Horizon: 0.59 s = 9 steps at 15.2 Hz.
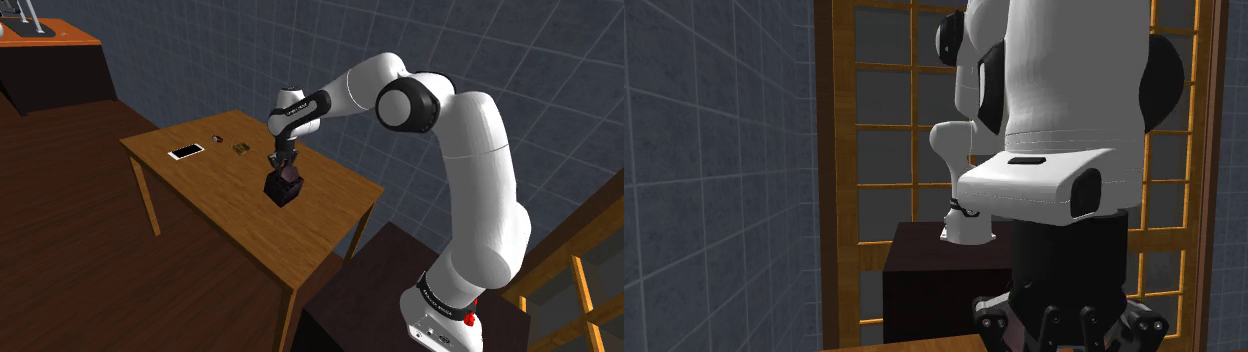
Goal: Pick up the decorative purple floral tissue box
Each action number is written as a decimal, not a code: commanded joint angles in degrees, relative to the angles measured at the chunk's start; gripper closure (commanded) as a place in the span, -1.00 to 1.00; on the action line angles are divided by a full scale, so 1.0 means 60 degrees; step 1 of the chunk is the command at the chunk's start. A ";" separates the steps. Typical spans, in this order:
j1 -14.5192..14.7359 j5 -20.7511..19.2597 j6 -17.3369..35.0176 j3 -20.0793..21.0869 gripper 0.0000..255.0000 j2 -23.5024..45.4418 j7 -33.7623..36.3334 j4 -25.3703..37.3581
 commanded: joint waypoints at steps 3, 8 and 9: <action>0.0012 -0.0020 -0.0312 -0.0015 1.00 -0.0364 0.0015 -0.0034; 0.0021 -0.0044 -0.0764 -0.0032 1.00 -0.0736 0.0033 0.0046; 0.0023 -0.0049 -0.0855 -0.0035 1.00 -0.0810 0.0036 0.0064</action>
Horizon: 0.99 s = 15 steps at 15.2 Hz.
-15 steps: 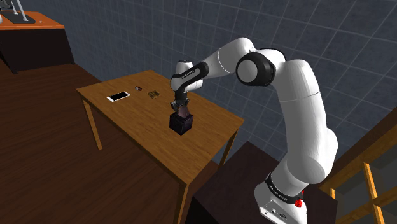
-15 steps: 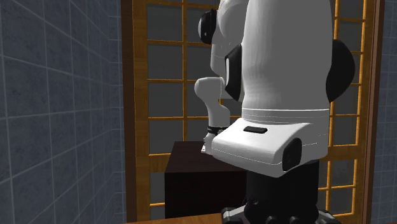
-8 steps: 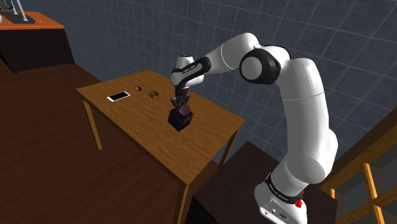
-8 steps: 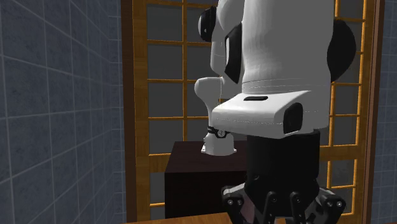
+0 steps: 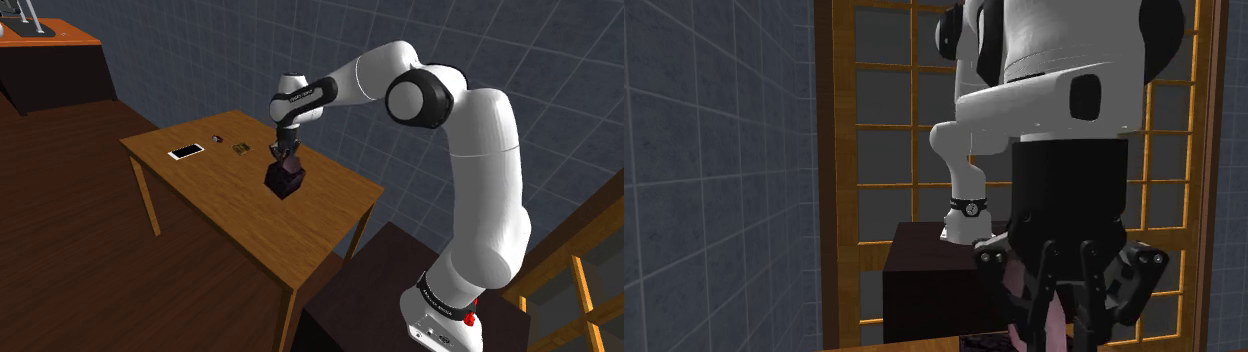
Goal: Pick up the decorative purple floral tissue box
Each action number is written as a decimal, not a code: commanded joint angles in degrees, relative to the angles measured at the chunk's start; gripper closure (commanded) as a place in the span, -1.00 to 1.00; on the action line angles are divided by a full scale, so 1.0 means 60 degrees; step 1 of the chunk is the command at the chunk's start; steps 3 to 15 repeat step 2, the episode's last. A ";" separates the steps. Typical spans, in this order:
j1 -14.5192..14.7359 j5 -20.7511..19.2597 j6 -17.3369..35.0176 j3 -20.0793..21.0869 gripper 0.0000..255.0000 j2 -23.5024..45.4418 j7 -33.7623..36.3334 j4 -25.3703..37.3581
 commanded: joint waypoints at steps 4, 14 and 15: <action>0.0014 -0.0007 -0.0109 0.0000 1.00 -0.0083 0.0019 0.0045; 0.0014 -0.0007 -0.0109 0.0000 1.00 -0.0083 0.0019 0.0045; 0.0014 -0.0007 -0.0109 0.0000 1.00 -0.0083 0.0019 0.0045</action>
